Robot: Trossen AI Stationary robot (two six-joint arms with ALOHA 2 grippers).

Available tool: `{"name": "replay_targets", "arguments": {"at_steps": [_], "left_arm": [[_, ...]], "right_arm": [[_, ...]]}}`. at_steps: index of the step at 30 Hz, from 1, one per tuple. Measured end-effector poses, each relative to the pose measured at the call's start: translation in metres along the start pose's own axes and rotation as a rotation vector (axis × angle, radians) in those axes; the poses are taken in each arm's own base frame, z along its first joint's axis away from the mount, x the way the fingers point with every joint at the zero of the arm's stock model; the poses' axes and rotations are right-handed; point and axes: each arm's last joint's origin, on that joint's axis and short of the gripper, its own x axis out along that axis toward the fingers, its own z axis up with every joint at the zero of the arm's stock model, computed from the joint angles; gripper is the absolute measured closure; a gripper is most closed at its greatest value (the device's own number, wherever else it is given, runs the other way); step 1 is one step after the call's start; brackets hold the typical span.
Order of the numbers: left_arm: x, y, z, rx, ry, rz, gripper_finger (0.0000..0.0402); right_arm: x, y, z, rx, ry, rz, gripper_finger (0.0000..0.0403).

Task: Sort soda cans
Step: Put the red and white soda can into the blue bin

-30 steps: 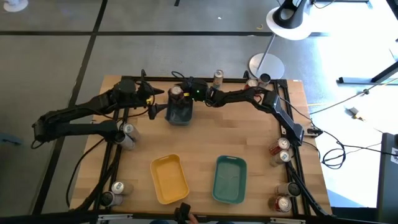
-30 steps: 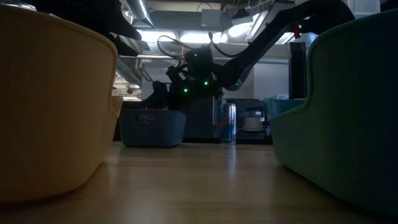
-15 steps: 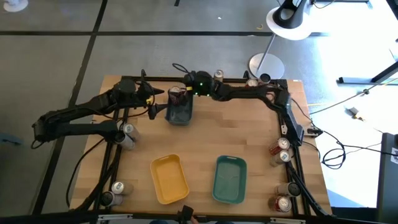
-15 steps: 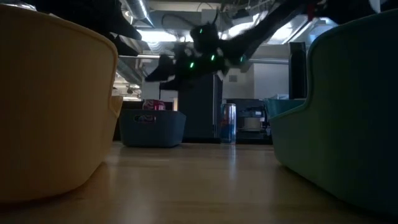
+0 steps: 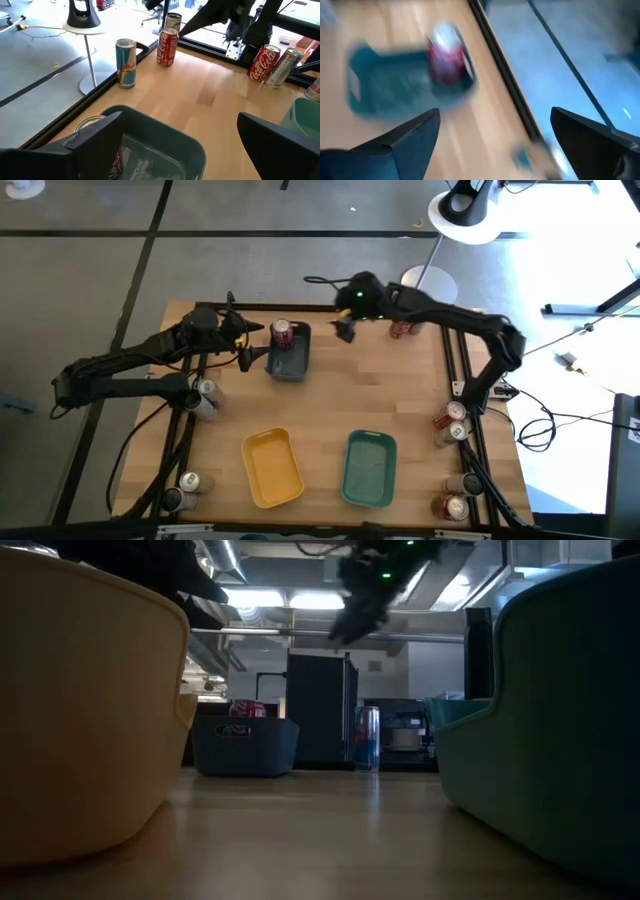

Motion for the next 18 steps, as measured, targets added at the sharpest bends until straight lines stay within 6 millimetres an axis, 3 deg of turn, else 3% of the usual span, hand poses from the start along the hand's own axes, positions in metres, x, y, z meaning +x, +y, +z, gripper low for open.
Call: {"name": "replay_targets", "arguments": {"at_steps": [6,12,18], "left_arm": [[0.000,0.000,0.000,-0.005,0.000,0.000,0.0027],[0.000,0.000,0.000,-0.018,0.000,0.001,0.0027],[0.000,0.000,0.000,-0.024,0.001,0.001,0.0027]], "right_arm": [[-0.028,-0.030,-0.030,-0.038,0.271,-0.089,0.0024],[-0.039,-0.061,-0.060,-0.075,0.502,-0.073,0.0024],[-0.043,-0.093,-0.076,-0.128,0.562,-0.060,0.0024]]}}
